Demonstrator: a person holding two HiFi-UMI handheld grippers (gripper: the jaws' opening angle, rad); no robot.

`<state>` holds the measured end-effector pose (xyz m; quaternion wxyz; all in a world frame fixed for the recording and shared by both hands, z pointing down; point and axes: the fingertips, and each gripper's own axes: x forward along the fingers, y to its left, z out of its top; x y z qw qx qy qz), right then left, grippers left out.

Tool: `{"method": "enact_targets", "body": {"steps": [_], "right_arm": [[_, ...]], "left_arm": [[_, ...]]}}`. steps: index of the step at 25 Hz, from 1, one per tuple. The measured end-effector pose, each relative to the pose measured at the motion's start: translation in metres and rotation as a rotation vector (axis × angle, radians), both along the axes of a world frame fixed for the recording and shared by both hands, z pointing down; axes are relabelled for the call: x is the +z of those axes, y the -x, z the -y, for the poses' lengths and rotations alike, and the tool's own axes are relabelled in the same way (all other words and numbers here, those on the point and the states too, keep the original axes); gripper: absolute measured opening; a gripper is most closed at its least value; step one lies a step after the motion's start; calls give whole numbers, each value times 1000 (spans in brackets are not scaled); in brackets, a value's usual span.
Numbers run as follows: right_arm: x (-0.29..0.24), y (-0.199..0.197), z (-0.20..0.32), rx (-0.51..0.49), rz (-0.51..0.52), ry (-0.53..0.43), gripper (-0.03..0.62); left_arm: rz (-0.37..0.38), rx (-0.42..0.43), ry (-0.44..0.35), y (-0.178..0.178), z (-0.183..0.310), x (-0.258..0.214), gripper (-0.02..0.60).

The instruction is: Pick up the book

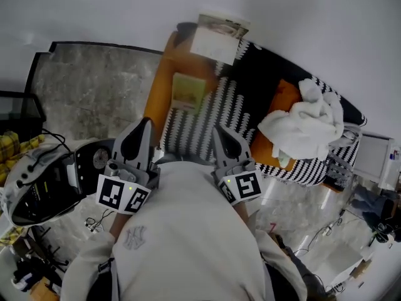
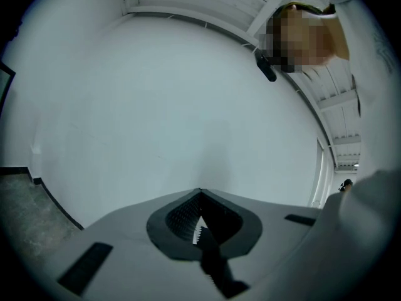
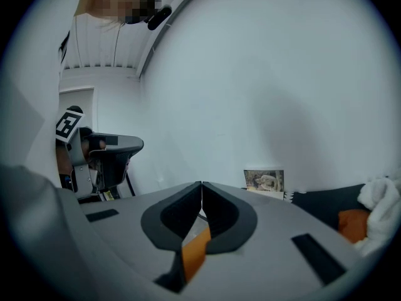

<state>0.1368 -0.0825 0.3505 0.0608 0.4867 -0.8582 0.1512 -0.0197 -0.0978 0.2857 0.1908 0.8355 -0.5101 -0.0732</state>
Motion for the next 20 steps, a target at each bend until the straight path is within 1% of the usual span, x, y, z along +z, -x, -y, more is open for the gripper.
{"method": "enact_targets", "body": {"steps": [3, 6, 9, 12, 16, 20], "right_arm": [[8, -5, 11, -32, 4, 24, 20], [12, -12, 20, -41, 20, 49, 20], [23, -21, 23, -69, 10, 90, 20], [34, -32, 30, -66, 4, 118, 20], [37, -37, 37, -48, 6, 131, 20], [40, -33, 43, -25, 0, 124, 20]], "left_arm": [[20, -36, 26, -3, 9, 7, 9], [33, -59, 49, -9, 15, 12, 9], [57, -65, 55, -14, 17, 11, 9], [83, -67, 57, -16, 18, 13, 9], [117, -93, 67, -2, 21, 13, 9], [159, -74, 42, 14, 25, 14, 9]]}}
